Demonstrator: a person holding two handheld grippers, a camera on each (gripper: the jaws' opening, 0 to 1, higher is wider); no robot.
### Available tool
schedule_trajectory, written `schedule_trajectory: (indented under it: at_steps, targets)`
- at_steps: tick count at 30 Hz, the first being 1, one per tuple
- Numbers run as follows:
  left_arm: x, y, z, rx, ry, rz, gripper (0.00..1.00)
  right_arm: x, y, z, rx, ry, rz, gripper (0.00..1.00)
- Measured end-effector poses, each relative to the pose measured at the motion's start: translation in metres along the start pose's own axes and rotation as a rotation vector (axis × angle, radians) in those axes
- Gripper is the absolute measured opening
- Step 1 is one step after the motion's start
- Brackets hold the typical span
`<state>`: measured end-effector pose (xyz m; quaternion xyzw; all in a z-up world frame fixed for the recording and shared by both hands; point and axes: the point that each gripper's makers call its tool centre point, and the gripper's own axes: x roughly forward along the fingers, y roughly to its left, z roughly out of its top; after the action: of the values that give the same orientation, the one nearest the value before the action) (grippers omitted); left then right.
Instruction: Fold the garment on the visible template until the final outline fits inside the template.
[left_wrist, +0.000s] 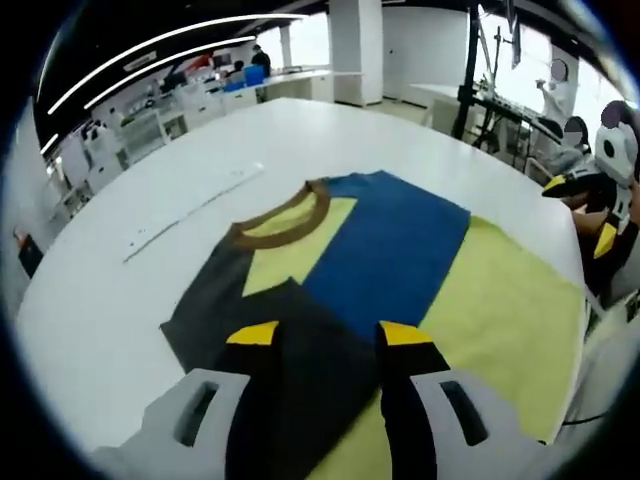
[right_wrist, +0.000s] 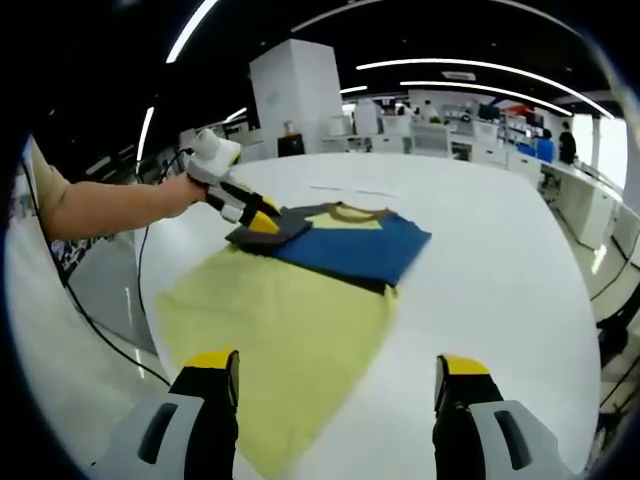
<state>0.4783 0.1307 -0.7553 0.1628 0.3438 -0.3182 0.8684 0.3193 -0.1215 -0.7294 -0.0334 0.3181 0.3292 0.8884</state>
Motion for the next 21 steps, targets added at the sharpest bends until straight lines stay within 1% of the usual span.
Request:
schedule_trajectory:
  at_steps: [2,4,9,16,21]
  targets:
    - [-0.004,0.005,-0.001,-0.018,-0.014,0.011,0.44,0.001,0.001,0.001,-0.002,0.001,0.001,0.79]
    - [-0.006,0.009,-0.004,-0.027,-0.014,0.013,0.42,0.002,0.001,0.002,-0.001,-0.002,0.004,0.79]
    - [-0.012,0.021,-0.018,-0.063,-0.005,0.035,0.41,0.004,0.002,0.003,-0.003,-0.002,0.007,0.79]
    - [-0.023,0.04,-0.043,-0.108,0.019,0.073,0.4,0.006,0.004,0.004,-0.005,-0.001,0.009,0.79]
    - [-0.029,0.047,-0.053,-0.14,0.025,0.092,0.39,0.007,0.005,0.004,-0.009,0.001,0.013,0.79]
